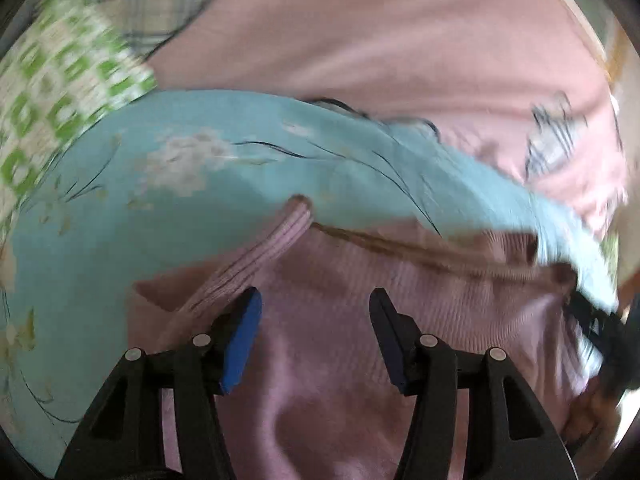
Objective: Fold small clothes
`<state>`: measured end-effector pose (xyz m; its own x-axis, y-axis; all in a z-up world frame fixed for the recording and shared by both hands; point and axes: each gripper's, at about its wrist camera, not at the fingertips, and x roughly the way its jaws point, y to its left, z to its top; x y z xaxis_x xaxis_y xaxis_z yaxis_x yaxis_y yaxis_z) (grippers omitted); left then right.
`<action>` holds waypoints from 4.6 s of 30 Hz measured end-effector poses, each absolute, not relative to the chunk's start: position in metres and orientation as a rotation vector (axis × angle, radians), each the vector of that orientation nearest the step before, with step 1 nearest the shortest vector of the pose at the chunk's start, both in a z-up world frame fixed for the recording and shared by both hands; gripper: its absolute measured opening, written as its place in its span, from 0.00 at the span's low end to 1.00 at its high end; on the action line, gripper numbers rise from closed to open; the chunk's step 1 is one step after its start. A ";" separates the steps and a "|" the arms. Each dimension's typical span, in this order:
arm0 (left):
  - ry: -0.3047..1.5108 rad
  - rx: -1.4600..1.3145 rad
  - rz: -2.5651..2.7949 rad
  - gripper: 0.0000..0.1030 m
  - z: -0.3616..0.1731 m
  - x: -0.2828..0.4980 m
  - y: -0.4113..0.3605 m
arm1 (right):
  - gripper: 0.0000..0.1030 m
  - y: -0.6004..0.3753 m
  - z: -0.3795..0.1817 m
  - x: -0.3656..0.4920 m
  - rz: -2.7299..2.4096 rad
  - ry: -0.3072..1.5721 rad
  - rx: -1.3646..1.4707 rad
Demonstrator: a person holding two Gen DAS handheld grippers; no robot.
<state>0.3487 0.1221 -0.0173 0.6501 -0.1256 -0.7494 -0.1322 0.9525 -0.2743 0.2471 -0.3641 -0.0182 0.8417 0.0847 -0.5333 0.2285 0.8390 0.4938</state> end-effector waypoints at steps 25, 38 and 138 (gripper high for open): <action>0.900 -0.290 0.014 0.53 -0.047 0.151 0.131 | 0.53 -0.345 -0.047 0.099 -0.137 0.643 0.557; 0.855 -0.558 -0.024 0.63 -0.032 0.078 0.145 | 0.54 -0.305 -0.036 0.056 0.007 0.508 0.614; 0.804 -0.080 -0.573 0.10 -0.038 0.199 -0.209 | 0.15 -0.410 -0.035 0.233 0.228 0.742 0.565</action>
<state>0.1995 -0.2090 -0.0379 0.5513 -0.5130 -0.6579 0.4539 0.8461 -0.2794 0.2329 -0.4103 -0.0347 0.7214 0.3886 -0.5732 -0.0009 0.8282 0.5604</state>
